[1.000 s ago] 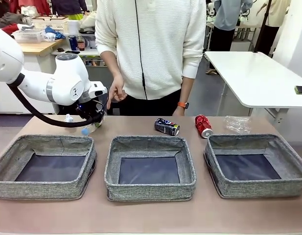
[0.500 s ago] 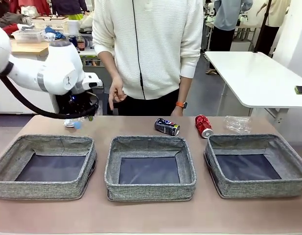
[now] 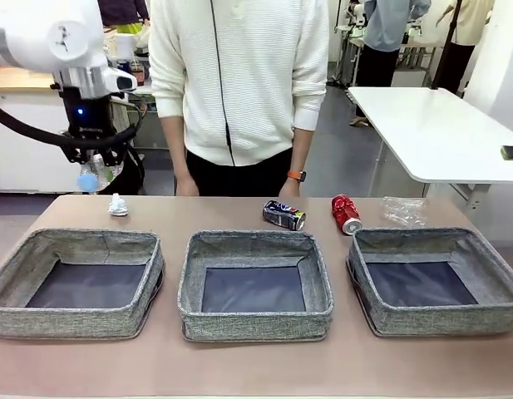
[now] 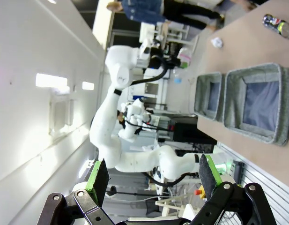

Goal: Sort the waste into the appropriate baskets.
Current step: Pick up the waste item pointed out by the person.

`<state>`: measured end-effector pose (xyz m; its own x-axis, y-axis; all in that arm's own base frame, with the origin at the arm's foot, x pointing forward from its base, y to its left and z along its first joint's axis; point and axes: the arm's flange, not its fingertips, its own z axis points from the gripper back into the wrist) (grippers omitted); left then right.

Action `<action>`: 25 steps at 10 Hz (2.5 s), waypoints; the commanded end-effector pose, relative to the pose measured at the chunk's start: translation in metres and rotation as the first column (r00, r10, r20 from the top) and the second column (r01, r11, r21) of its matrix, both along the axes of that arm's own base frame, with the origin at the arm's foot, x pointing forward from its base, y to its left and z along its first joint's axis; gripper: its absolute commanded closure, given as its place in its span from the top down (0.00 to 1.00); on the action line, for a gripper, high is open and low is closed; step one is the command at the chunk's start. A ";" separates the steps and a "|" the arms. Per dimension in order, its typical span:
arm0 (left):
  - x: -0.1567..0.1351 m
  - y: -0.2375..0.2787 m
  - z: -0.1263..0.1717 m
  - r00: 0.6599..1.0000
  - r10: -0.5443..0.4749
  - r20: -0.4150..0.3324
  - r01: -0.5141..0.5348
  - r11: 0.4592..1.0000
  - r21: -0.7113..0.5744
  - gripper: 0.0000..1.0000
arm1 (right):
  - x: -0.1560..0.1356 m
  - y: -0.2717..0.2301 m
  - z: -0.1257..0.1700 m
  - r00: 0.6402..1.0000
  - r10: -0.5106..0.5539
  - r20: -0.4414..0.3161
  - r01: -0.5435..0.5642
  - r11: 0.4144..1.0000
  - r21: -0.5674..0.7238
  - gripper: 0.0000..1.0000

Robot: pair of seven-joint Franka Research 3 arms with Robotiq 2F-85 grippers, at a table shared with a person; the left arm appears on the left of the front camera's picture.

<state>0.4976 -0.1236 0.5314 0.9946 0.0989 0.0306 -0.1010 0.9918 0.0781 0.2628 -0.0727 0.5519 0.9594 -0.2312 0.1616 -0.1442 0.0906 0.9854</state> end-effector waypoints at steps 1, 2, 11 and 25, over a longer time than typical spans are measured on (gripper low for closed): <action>-0.052 -0.028 0.006 0.996 0.023 0.087 -0.015 0.995 -0.100 0.27 | 0.002 0.001 0.002 1.000 0.001 0.029 -0.001 1.000 0.015 1.00; -0.083 -0.038 0.016 0.988 -0.046 0.145 0.073 0.979 -0.188 0.27 | 0.002 0.001 0.002 1.000 0.001 0.029 -0.001 1.000 0.015 1.00; -0.072 -0.160 0.102 0.954 0.224 0.200 -0.211 0.974 -0.082 0.27 | 0.002 0.001 0.002 1.000 0.001 0.029 -0.001 1.000 0.015 1.00; -0.040 -0.291 0.252 0.999 -0.033 -0.012 0.030 0.981 -0.190 0.27 | 0.002 0.001 0.002 1.000 0.001 0.029 -0.001 1.000 0.015 1.00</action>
<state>0.4375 -0.3995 0.7520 0.9963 0.0843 -0.0148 -0.0855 0.9878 -0.1302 0.2631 -0.0727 0.5520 0.9591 -0.2320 0.1622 -0.1445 0.0915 0.9853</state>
